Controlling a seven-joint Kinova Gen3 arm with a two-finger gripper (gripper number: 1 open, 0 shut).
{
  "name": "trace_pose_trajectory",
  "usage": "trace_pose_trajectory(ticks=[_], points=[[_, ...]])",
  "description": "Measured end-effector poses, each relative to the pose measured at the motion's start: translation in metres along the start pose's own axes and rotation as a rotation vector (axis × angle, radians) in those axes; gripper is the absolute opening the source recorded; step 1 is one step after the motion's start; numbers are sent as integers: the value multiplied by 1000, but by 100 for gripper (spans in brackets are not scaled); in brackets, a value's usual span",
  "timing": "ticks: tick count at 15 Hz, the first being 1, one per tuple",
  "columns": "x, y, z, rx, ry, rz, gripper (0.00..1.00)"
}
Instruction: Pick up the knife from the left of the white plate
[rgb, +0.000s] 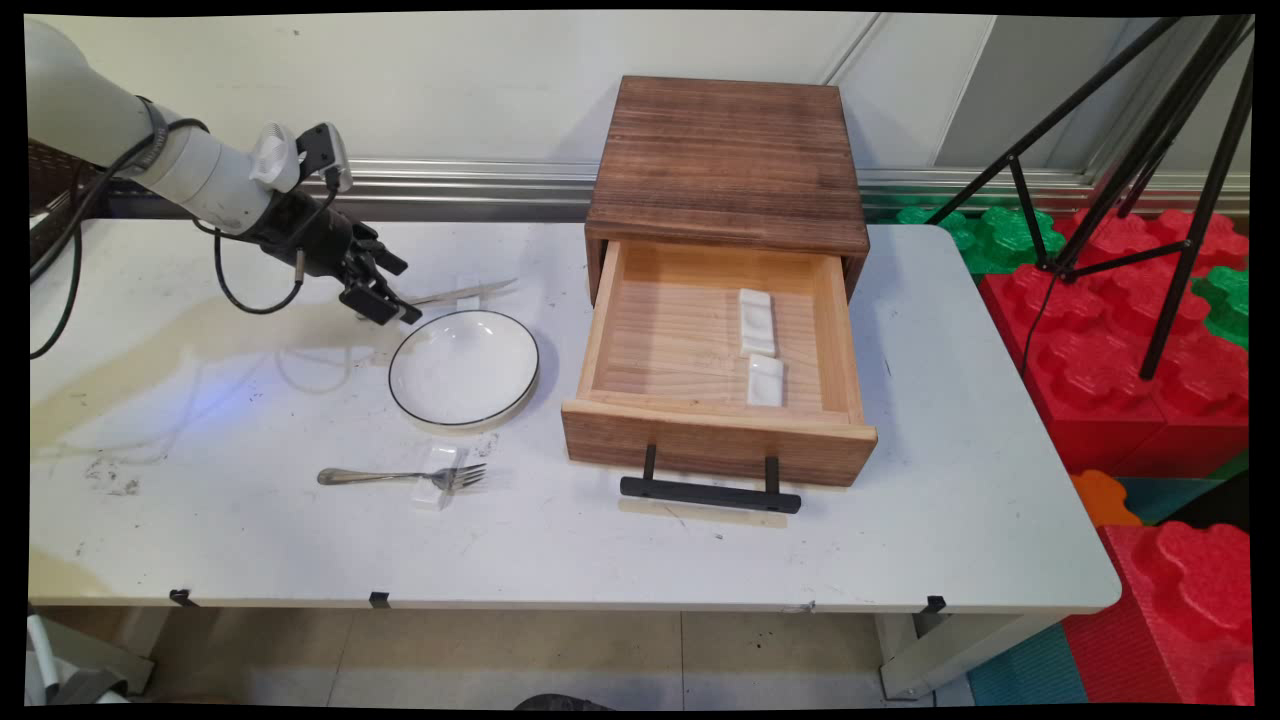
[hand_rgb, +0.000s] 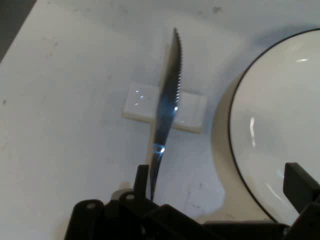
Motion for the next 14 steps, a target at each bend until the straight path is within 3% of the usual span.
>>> trace_pose_trajectory(ticks=[5,14], points=[[1,-12,7,39,-12,-63,100],[6,-26,23,58,-28,-44,100]])
